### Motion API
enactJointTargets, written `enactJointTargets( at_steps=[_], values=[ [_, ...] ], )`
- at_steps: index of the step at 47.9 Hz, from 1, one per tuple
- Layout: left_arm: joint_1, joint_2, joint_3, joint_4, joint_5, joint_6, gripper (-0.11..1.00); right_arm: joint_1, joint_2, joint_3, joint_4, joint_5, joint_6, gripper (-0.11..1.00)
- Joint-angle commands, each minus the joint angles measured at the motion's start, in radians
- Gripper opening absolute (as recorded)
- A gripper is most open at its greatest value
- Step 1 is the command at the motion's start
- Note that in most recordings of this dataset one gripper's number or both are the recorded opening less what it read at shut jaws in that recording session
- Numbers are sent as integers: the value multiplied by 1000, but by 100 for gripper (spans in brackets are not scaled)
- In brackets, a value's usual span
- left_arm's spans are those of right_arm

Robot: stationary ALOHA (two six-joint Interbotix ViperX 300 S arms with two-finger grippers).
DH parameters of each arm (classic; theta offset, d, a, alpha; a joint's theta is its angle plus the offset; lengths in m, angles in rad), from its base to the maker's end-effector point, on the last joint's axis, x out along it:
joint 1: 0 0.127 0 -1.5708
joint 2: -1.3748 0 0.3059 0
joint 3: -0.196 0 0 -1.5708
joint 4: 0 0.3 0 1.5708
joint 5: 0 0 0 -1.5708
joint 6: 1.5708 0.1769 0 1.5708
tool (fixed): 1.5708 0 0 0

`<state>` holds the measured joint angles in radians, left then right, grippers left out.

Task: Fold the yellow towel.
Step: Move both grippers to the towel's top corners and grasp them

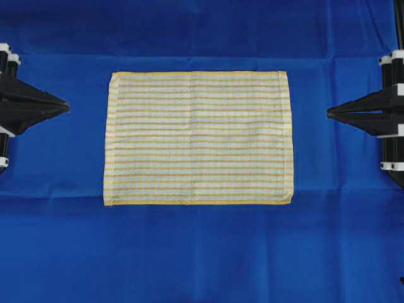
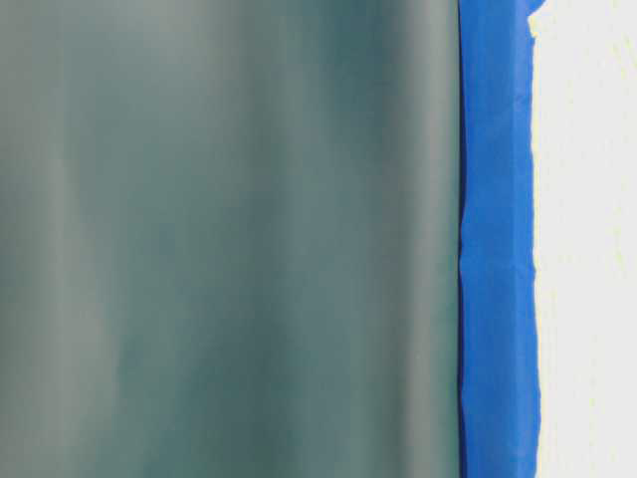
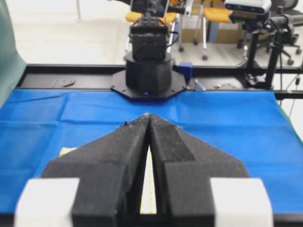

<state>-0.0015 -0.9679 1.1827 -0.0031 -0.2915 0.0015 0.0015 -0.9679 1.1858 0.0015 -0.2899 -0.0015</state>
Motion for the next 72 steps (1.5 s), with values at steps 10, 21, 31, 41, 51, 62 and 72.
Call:
enactJointTargets(
  at_steps=[10, 21, 31, 41, 51, 62, 72],
  values=[
    [21, 20, -26, -43, 20, 11, 0, -71, 67, -64, 78, 83, 20, 0],
    [126, 110, -20, -43, 44, 5, 0, -186, 160, -72, 120, 135, 21, 0],
    [198, 253, -18, -44, 43, 5, 2, -288, 291, -78, 155, 152, 37, 2],
    [255, 388, -15, -43, 18, 5, 58, -390, 485, -92, 175, 160, 43, 56],
    [334, 571, -2, -43, -91, 5, 74, -454, 657, -107, 181, 114, 41, 67],
    [411, 770, -18, -44, -175, 3, 71, -488, 795, -132, 183, 74, 41, 64],
    [448, 891, -34, -44, -216, 5, 69, -514, 885, -143, 189, 57, 41, 64]
  ],
)
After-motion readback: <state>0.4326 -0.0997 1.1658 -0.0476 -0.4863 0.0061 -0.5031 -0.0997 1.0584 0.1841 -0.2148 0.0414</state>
